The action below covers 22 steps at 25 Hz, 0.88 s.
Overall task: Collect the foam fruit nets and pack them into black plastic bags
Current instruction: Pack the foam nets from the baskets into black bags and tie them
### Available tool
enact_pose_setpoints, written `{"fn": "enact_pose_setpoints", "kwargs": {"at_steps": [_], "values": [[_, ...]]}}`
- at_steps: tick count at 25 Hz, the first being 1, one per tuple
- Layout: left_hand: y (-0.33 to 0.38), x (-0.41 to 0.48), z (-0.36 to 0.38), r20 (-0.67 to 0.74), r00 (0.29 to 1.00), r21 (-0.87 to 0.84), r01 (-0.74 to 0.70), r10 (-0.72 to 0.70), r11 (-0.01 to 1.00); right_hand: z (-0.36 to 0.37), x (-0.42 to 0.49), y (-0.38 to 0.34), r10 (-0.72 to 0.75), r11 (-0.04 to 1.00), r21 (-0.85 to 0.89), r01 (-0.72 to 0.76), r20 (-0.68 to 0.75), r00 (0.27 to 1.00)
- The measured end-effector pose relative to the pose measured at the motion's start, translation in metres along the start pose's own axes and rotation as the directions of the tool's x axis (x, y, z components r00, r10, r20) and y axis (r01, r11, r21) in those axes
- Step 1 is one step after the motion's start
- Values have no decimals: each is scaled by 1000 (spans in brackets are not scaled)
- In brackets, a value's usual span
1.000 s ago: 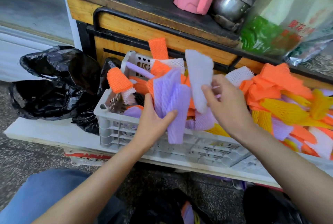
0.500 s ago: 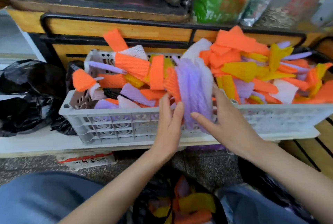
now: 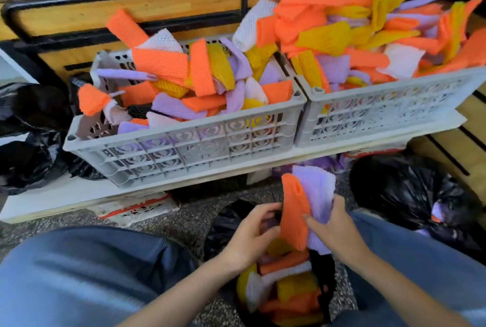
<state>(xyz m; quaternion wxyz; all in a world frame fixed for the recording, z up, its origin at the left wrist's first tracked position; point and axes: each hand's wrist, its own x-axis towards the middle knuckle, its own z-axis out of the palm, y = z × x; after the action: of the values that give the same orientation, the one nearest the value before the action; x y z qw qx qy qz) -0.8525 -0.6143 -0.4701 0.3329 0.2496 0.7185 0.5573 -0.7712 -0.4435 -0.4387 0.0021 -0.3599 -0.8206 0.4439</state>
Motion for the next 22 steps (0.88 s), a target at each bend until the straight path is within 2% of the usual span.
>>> {"fn": "enact_pose_setpoints", "kwargs": {"at_steps": [1, 3, 5, 7, 9, 12, 14, 16, 17, 18, 20, 22], "values": [[-14, -4, -6, -35, 997, 162, 76, -71, 984, 6, -2, 6, 22, 1000, -10, -22, -2, 1000], [-36, -11, -19, -88, 957, 444, 286, -276, 849, 22, -8, 10, 0, 999, -49, 1, 9, 1000], [-57, -16, -21, -55, 893, 503, 411, -446, 760, 41, -15, 8, -23, 998, -61, 27, 65, 998], [-65, -17, -15, -77, 869, 418, 472, -488, 776, 55, -20, 10, -37, 996, -77, 48, 128, 991], [-59, -15, -13, -178, 840, 188, 541, -513, 820, 57, -19, 20, -38, 985, -161, 69, 191, 981], [-44, -13, -26, -285, 818, -177, 468, -500, 866, 41, -11, 43, -29, 932, -345, 113, 238, 971], [-33, -14, -37, -332, 825, -245, 393, -457, 887, 30, -2, 48, 4, 898, -432, 80, 190, 982], [-29, -14, -44, -360, 834, -276, 332, -417, 902, 36, 5, 35, -16, 925, -378, 48, 88, 996], [-29, -13, -46, -377, 825, -303, 320, -421, 898, 45, 6, 25, -64, 927, -366, 83, 62, 996], [-30, -11, -48, -395, 810, -334, 313, -433, 889, 58, 6, 14, -130, 899, -409, 156, 92, 987], [-33, -9, -52, -420, 785, -386, 298, -454, 873, 84, 4, 1, -200, 736, -591, 330, 276, 940], [-34, -8, -57, -431, 779, -418, 276, -456, 865, 98, 13, 1, -90, 542, -737, 404, 427, 900]]}}
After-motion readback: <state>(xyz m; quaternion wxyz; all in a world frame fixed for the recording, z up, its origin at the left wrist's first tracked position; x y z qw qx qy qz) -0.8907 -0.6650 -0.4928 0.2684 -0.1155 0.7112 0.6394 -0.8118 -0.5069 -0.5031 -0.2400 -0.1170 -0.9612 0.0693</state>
